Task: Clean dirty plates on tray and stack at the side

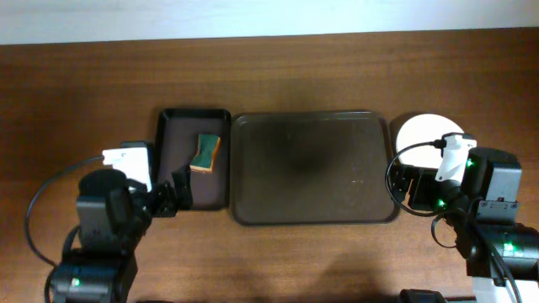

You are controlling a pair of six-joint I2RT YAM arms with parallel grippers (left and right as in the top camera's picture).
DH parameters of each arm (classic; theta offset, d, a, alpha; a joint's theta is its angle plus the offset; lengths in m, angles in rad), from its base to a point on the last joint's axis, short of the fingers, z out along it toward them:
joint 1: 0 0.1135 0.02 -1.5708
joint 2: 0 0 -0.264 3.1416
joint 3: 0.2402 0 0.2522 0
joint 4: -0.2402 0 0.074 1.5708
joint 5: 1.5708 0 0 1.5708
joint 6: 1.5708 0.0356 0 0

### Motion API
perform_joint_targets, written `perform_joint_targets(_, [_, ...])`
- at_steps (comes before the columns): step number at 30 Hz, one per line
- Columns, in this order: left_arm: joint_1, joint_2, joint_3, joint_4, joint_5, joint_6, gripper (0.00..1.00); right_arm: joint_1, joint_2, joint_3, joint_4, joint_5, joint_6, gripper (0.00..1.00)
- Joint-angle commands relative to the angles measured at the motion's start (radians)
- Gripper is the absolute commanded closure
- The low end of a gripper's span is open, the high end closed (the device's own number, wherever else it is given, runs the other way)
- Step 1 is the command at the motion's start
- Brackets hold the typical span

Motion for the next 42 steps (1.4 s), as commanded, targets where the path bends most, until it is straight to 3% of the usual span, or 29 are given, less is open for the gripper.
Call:
perform_joint_targets(1, [-0.001,-0.030,-0.010,0.006,0.008,-0.008,0.00,0.008,0.032,-0.010,-0.001,0.016,-0.002,0.01])
perform_joint_targets(9, [-0.001,-0.027,-0.010,0.004,0.007,-0.008,0.00,0.008,0.240,-0.011,0.000,0.016,-0.002,0.01])
perform_joint_targets(16, [-0.001,-0.027,-0.010,0.004,0.008,-0.008,0.00,0.008,0.109,-0.079,0.005,0.037,-0.007,0.01])
perform_joint_targets(20, [-0.001,-0.027,-0.010,0.004,0.008,-0.008,0.00,0.008,-0.162,-0.272,0.289,0.025,-0.010,0.01])
perform_joint_targets(23, [-0.001,-0.027,-0.010,0.004,0.008,-0.008,0.00,0.034,-0.403,-0.501,0.601,-0.010,-0.010,0.01])
perform_joint_targets(28, [-0.001,-0.027,-0.010,0.004,0.007,-0.008,0.00,0.142,-0.626,-0.769,1.003,0.087,-0.010,0.02])
perform_joint_targets(31, [-0.001,-0.027,-0.010,0.004,0.008,-0.008,0.00,0.152,-0.735,-0.882,1.136,0.109,-0.010,0.02])
perform_joint_targets(37, [-0.001,-0.027,-0.010,0.004,0.008,-0.008,0.00,0.151,-0.863,-0.981,1.167,0.140,-0.037,0.01])
perform_joint_targets(42, [-0.001,-0.027,-0.010,0.004,0.007,-0.008,0.00,0.151,-0.863,-0.983,0.922,0.139,-0.039,0.01])
